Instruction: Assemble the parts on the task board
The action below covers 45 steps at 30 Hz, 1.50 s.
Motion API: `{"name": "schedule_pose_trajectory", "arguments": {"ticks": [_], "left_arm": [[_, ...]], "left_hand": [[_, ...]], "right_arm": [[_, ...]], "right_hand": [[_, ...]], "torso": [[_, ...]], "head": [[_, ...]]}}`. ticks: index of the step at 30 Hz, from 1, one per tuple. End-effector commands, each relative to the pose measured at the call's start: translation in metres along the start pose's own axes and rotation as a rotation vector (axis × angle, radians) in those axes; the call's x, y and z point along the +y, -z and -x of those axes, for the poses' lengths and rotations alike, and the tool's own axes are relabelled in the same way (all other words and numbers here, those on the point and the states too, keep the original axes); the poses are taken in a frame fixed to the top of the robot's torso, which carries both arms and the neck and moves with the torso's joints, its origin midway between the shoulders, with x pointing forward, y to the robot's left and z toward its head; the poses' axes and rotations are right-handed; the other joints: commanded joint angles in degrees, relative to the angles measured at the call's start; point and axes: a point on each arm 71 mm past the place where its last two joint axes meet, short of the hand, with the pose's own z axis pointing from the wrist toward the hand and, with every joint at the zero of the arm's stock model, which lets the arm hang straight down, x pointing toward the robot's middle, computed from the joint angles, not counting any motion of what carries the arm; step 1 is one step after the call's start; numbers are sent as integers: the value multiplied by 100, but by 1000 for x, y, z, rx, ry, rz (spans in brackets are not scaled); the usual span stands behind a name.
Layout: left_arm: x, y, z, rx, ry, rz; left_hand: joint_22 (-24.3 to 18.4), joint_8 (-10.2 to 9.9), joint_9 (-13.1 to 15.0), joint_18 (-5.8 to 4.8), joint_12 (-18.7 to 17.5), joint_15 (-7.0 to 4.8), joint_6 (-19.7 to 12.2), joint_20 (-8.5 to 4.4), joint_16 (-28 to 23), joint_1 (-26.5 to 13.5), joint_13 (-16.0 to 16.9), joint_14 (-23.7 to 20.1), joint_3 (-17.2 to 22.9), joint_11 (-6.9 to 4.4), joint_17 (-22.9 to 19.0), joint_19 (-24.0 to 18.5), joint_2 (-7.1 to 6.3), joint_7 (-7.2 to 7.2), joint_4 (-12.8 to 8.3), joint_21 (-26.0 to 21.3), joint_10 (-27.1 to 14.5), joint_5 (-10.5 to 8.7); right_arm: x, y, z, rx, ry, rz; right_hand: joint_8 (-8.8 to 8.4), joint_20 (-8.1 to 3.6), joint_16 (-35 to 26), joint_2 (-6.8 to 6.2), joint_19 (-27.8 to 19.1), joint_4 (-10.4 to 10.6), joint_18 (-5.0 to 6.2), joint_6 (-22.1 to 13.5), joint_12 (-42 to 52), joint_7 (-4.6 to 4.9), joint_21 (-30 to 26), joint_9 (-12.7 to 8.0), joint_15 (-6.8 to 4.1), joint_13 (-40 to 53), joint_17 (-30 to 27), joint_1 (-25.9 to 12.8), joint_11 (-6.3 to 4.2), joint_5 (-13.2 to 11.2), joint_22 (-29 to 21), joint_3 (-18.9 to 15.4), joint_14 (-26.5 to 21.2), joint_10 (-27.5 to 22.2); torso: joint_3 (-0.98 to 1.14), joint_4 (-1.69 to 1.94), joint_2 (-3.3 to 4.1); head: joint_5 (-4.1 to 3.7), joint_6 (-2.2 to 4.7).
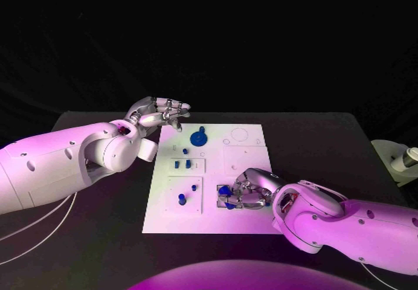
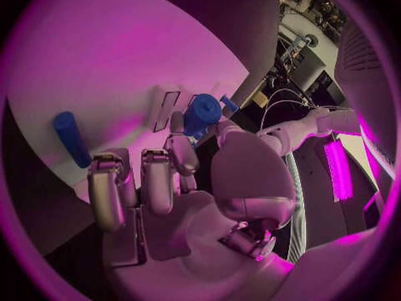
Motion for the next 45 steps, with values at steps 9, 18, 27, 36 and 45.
{"name": "schedule_pose_trajectory", "arguments": {"ticks": [9,18,27,36,45], "left_arm": [[-1,0,-3,20,10,-3],[-1,0,-2,19,10,-2],[-1,1,-1,18,10,0],[-1,1,-1,19,10,1],[-1,1,-1,19,10,2]], "left_hand": [[-11,-17,-7,76,26,12,-40,44,20,-5,8,-40,-27,10,-6,14,48,2,21,-41,-54,19],[-11,-17,-7,76,26,12,-40,44,20,-5,8,-40,-27,10,-6,14,48,2,21,-41,-54,19],[-11,-17,-7,76,26,12,-40,44,20,-5,8,-40,-27,10,-6,14,48,2,21,-41,-54,19],[-13,-17,-8,76,32,12,-43,45,21,-8,9,-41,-25,11,-8,15,56,3,28,-44,-60,20],[-15,-15,-9,76,40,14,-44,46,23,-15,11,-42,-25,12,-9,15,68,4,40,-47,-67,21]], "right_arm": [[3,-2,1,-31,51,7],[8,6,2,-45,43,43],[5,14,4,-38,46,59],[1,10,3,-12,79,42],[-2,6,3,-17,95,22]], "right_hand": [[101,-20,-17,54,592,19,-34,-147,-265,55,1,57,-16,-101,18,-535,31,-849,1498,-1088,325,-49],[137,-17,-10,201,600,8,-39,-149,-232,51,25,71,-16,-60,45,-455,27,-703,1505,-1234,332,-21],[163,-51,33,438,600,-54,-39,-148,-112,14,25,59,-45,62,164,871,-8,283,1505,-1065,355,66],[131,-52,45,459,600,-43,-39,-136,-98,12,25,5,-51,98,204,1360,-14,-47,1505,-970,360,83],[121,-53,55,406,600,-50,-39,-123,-80,9,25,-16,-53,120,234,1543,-17,-140,1505,-931,364,93]], "torso": [[-5,10,6],[0,9,8],[-3,4,10],[-6,22,15],[-11,24,15]], "head": [[-30,33],[-34,37],[-23,32],[-36,12],[-56,-8]]}}
